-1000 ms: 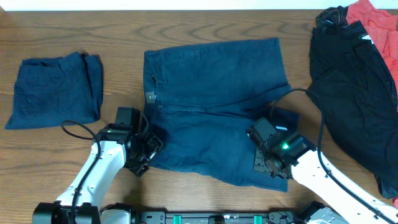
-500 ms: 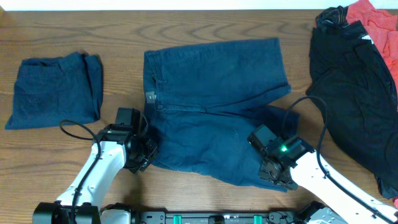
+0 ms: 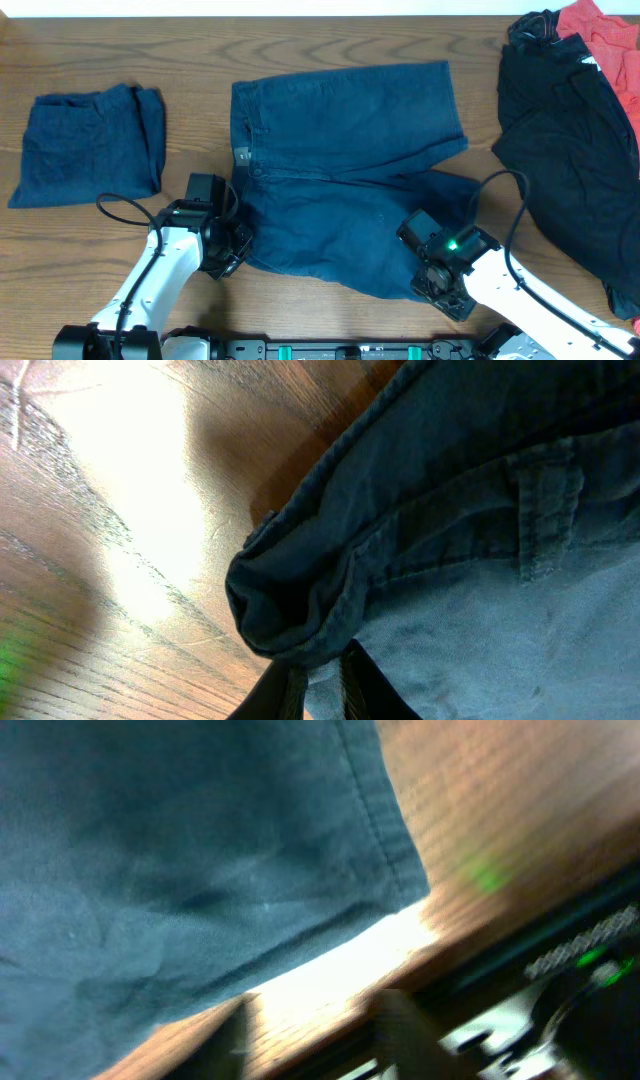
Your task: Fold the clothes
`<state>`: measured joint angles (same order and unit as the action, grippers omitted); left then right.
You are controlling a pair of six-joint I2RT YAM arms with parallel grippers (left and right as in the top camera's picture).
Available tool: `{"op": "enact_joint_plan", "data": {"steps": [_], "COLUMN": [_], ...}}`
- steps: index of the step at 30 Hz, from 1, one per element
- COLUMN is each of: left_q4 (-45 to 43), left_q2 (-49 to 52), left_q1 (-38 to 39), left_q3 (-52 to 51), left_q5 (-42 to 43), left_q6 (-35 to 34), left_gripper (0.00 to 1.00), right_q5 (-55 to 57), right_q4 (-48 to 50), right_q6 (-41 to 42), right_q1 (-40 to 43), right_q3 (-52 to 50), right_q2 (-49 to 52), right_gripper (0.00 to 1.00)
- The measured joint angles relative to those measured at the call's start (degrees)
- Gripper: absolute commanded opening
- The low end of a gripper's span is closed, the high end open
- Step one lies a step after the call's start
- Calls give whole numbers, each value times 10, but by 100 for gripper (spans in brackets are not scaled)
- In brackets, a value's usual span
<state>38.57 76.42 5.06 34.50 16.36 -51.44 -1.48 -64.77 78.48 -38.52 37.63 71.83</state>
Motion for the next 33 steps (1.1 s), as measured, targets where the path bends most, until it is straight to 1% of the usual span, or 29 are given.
{"op": "enact_joint_plan", "data": {"steps": [3,6,8,10,12,14,18,21,29,33], "left_q4": [0,5,11,15,15,15,15,15,15,15], "left_q2": [0,0,0,0,0,0,0,0,0,0], "left_q1": [0,0,0,0,0,0,0,0,0,0], "left_q3": [0,0,0,0,0,0,0,0,0,0], "left_q5": [0,0,0,0,0,0,0,0,0,0], "left_q6": [0,0,0,0,0,0,0,0,2,5], "left_gripper": [14,16,15,16,16,16,16,16,16,16], "right_q5": [-9,-18,-25,-32,-41,-50,-74,-75,-10,37], "right_q4": [4,9,9,4,-5,-10,-10,14,72,106], "right_q6": [83,148,178,202,225,251,310,343,371,377], "right_q1": [2,3,3,3,3,3,2,2,2,2], "right_q3": [0,0,0,0,0,0,0,0,-4,-35], "right_q2": [0,0,0,0,0,0,0,0,1,7], "right_gripper": [90,91,88,79,73,72,75,71,66,58]}}
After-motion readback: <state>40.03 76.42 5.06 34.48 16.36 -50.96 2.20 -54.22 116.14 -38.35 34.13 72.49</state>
